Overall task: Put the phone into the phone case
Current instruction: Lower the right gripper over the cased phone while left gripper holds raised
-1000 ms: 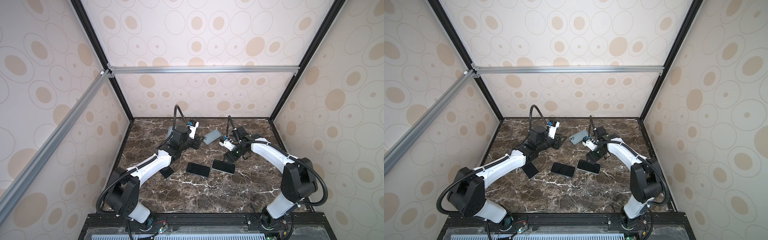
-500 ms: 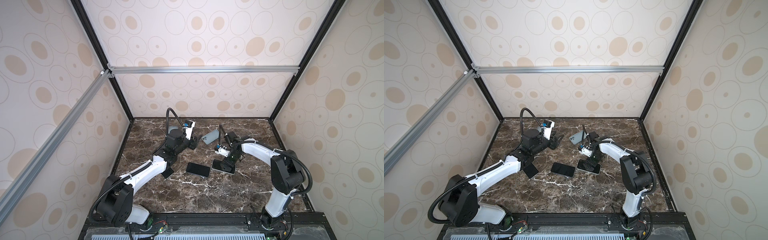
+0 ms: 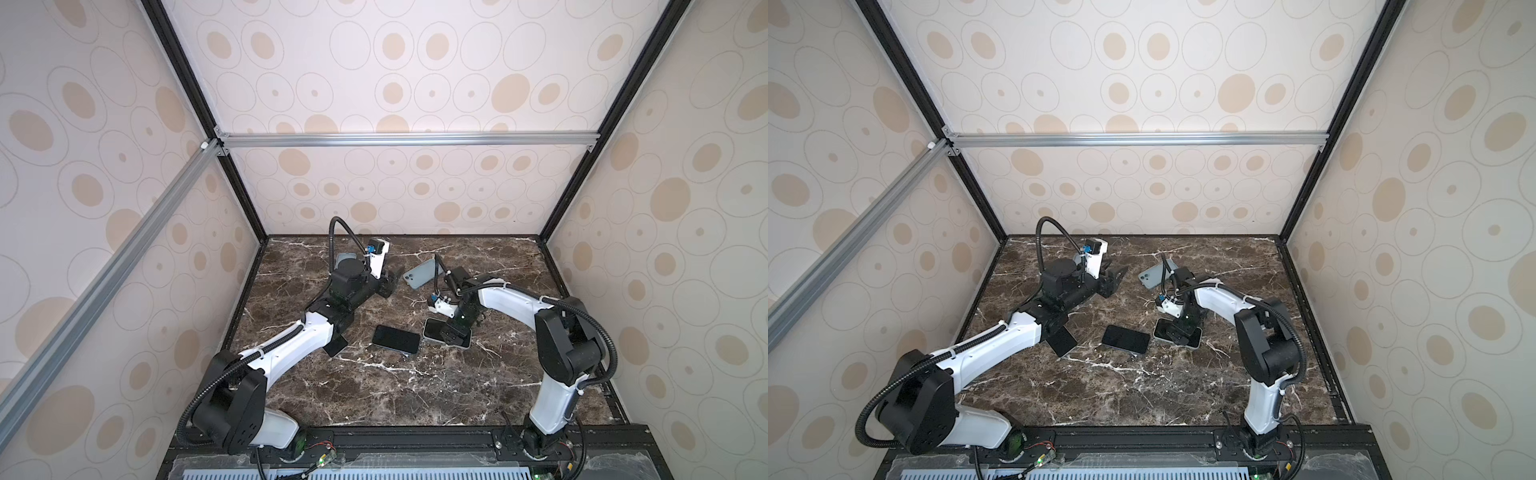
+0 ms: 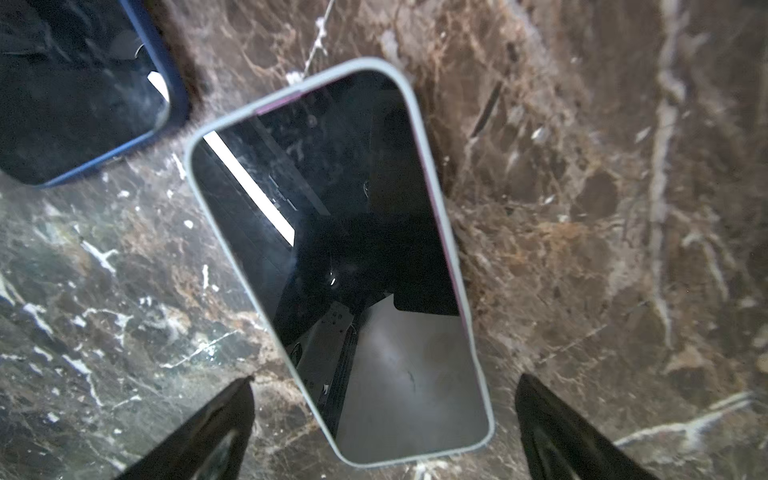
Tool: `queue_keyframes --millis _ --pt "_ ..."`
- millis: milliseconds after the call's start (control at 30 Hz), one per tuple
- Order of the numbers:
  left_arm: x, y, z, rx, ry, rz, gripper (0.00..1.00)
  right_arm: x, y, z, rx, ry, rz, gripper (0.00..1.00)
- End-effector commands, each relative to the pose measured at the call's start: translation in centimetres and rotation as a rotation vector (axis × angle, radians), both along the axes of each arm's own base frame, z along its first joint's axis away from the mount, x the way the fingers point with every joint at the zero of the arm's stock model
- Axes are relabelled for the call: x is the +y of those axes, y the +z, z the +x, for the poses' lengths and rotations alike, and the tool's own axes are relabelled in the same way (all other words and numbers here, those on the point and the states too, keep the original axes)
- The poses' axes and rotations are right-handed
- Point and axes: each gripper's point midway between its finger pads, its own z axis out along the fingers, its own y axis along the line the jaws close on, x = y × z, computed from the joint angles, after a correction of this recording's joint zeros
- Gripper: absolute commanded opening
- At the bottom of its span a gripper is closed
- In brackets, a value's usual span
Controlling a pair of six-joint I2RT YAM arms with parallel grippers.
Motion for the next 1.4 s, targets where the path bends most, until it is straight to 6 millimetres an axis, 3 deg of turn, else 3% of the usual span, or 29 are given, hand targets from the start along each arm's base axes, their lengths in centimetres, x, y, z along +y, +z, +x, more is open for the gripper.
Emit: queue_keyframes --millis 0,433,1367 --pt "0.1 1.4 -0.3 -0.032 -0.012 -0.057 0.58 0.2 -1.1 -1.4 0.051 0.022 -0.002 1.0" --pt "0.1 1.6 -0.3 -0.033 -0.01 -0.075 0.58 -0.9 -3.7 -2.4 0.093 -0.007 -0.118 0.99" --pt "-0.3 1.2 -0.4 -0.001 -0.023 -0.127 0.58 -1.0 -3.6 -2.5 0.102 -0.019 -0.132 0.89"
